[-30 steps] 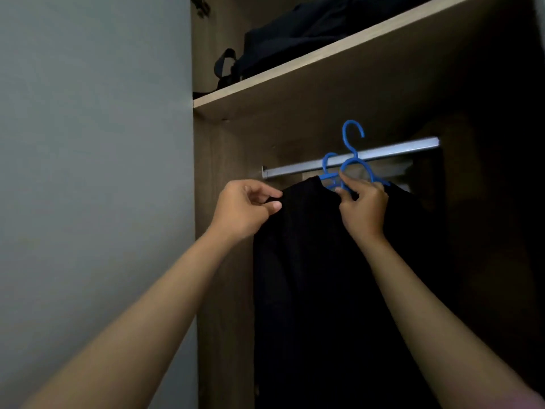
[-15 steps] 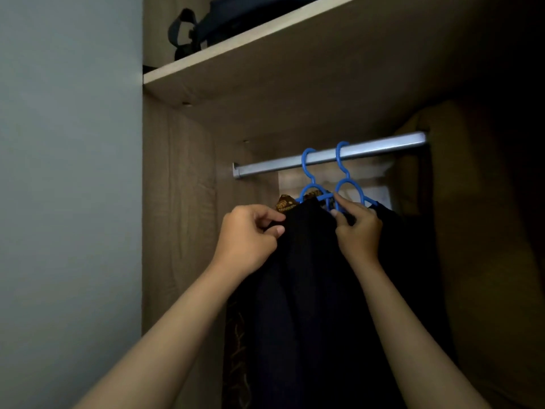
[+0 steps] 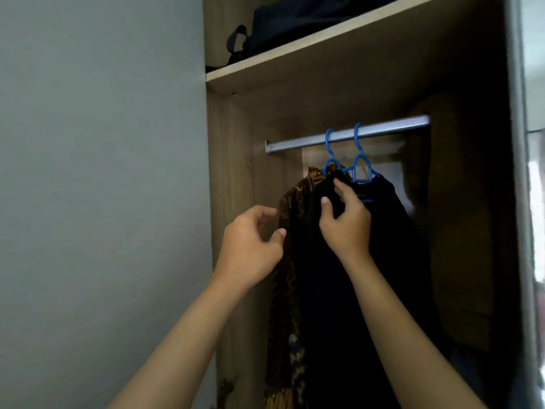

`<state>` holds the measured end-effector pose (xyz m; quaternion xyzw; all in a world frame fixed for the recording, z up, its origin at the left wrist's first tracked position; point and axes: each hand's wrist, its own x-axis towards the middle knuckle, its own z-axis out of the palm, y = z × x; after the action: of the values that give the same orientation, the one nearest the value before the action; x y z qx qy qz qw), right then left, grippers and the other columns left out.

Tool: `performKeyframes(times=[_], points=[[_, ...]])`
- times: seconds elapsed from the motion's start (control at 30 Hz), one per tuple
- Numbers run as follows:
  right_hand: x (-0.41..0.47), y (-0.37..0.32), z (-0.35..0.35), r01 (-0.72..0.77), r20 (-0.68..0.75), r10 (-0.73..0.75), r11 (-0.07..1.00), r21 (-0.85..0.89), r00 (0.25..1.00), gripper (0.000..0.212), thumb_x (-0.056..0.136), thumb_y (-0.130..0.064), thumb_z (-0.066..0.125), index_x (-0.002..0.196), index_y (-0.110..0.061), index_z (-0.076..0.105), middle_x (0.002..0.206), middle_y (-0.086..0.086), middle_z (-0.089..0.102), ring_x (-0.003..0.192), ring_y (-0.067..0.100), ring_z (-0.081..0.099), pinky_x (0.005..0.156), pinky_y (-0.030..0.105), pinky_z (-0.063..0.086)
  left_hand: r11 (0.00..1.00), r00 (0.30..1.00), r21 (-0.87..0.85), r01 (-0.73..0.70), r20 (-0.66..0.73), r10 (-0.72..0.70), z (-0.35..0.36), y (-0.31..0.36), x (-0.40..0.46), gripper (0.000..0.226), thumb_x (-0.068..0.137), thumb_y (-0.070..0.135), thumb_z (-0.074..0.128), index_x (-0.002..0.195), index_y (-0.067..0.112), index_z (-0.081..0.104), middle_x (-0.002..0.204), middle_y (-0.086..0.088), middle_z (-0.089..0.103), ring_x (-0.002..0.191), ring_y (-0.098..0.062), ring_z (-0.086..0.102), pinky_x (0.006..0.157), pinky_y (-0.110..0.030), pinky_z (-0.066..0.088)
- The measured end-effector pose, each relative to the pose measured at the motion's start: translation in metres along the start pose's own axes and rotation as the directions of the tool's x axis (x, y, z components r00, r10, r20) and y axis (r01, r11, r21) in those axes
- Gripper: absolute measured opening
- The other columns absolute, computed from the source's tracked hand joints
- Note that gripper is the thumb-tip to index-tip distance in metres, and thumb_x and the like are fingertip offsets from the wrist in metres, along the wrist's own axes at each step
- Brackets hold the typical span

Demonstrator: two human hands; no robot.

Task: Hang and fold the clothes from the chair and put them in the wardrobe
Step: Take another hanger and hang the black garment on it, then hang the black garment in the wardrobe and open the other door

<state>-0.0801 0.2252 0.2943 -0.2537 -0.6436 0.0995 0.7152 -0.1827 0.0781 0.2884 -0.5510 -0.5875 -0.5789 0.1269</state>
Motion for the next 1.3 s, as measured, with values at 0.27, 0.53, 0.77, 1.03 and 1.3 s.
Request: performKeyframes(times=[0.27, 0.53, 0.77, 1.03, 1.3], points=[[-0.151, -0.121, -0.048, 0.013, 0.285, -0.034, 0.997, 0.073, 0.958, 0.046, 0.092, -0.022, 0.057, 0.137, -0.019, 0.048, 0.121, -0.002, 0.063, 0.117, 0.014, 0.053, 0.094, 0.022, 0.039, 0.974, 0.991, 0.217, 0.068, -0.124, -0.042, -0.134, 0.046, -0.155, 0.038, 0.085, 0.025, 0.064, 0.122, 0.023, 0.055, 0.123, 0.005, 0.054, 0.115, -0.01, 0.05, 0.085, -0.021, 0.035], [-0.234, -0.226, -0.063, 0.151, 0.424, -0.317, 0.912, 0.38, 0.848, 0.042, 0.089, -0.014, 0.062, 0.131, -0.015, 0.055, 0.111, -0.001, 0.067, 0.106, 0.011, 0.061, 0.096, 0.024, 0.045, 0.917, 0.931, 0.395, -0.046, -0.316, 0.183, -0.245, 0.077, -0.257, 0.025, 0.082, 0.017, 0.058, 0.106, 0.016, 0.063, 0.101, 0.005, 0.055, 0.094, -0.017, 0.056, 0.076, -0.028, 0.048], [-0.249, -0.299, -0.065, 0.203, 0.485, -0.489, 0.824, 0.528, 0.725, 0.044, 0.092, -0.018, 0.059, 0.134, -0.024, 0.051, 0.119, -0.007, 0.064, 0.107, 0.001, 0.057, 0.092, 0.011, 0.044, 0.935, 0.92, 0.329, 0.134, -0.392, 0.006, -0.293, 0.058, -0.276, 0.028, 0.085, 0.009, 0.062, 0.111, 0.016, 0.061, 0.112, 0.003, 0.053, 0.096, -0.009, 0.05, 0.082, -0.003, 0.036], [-0.239, -0.323, -0.064, 0.299, 0.621, -0.549, 0.833, 0.466, 0.56, 0.051, 0.092, -0.018, 0.053, 0.139, -0.036, 0.044, 0.117, -0.002, 0.054, 0.106, 0.013, 0.054, 0.092, 0.036, 0.049, 0.965, 0.915, -0.042, 0.257, -0.31, -0.258, -0.277, 0.047, -0.285, 0.039, 0.086, -0.001, 0.056, 0.11, 0.029, 0.056, 0.097, 0.017, 0.064, 0.08, 0.002, 0.065, 0.067, -0.009, 0.049], [-0.215, -0.305, -0.097, 0.405, 0.566, -0.556, 0.831, 0.381, 0.609, 0.047, 0.09, -0.027, 0.06, 0.136, -0.031, 0.049, 0.097, -0.001, 0.039, 0.084, 0.015, 0.048, 0.076, 0.034, 0.053, 0.971, 0.952, -0.152, 0.182, -0.218, -0.213, -0.248, 0.069, -0.291, 0.041, 0.082, -0.004, 0.065, 0.102, 0.032, 0.065, 0.089, 0.004, 0.065, 0.072, -0.002, 0.064, 0.063, -0.01, 0.049]])
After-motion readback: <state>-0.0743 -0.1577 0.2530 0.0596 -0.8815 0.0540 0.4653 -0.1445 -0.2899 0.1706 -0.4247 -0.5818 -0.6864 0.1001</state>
